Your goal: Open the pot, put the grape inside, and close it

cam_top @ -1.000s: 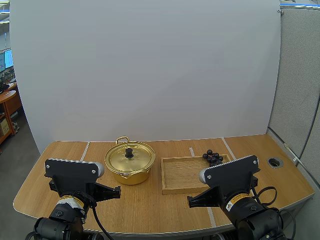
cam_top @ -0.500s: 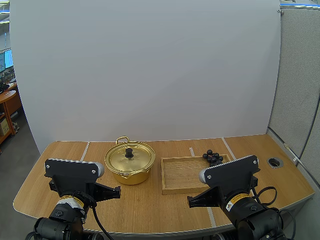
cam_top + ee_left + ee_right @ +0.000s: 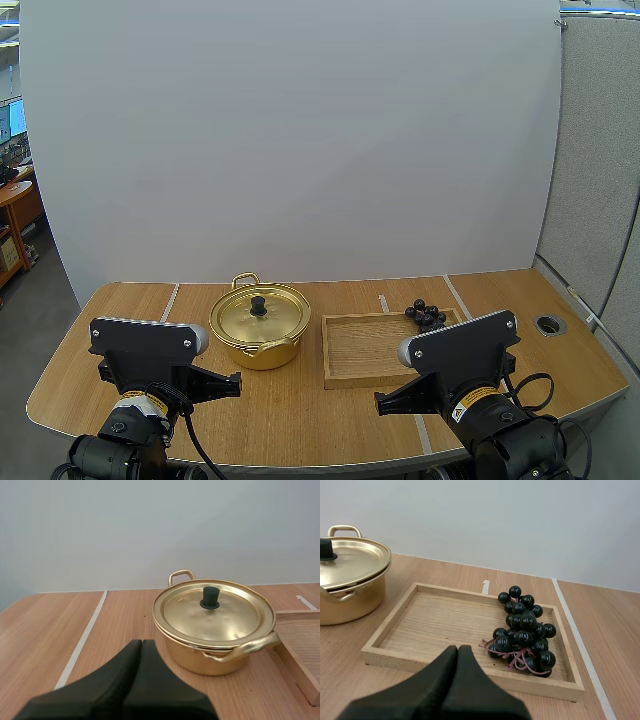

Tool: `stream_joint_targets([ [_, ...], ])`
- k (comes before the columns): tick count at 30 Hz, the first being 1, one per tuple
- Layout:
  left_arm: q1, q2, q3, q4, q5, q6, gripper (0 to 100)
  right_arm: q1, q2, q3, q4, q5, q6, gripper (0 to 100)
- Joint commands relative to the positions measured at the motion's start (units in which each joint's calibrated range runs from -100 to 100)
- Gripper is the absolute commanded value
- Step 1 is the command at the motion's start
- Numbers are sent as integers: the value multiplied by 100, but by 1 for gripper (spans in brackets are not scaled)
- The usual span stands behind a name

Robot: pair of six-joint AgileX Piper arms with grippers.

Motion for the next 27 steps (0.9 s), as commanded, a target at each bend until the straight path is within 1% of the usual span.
stream_joint_targets([
  [1, 16, -21, 9, -104, -95, -62, 0, -27, -26, 23, 18, -65, 17, 0],
  [17, 16, -21, 9, -104, -95, -62, 0, -27, -26, 23, 18, -65, 17, 0],
  [20, 16, -21, 9, -104, -95, -62, 0, -27, -26, 23, 78, -65, 17, 0],
  [23, 16, -21, 9, -104, -95, -62, 0, -27, -26, 23, 297, -65, 17, 0],
  [27, 16, -21, 9, -104, -95, -62, 0, -27, -26, 23, 335, -132, 17, 0],
])
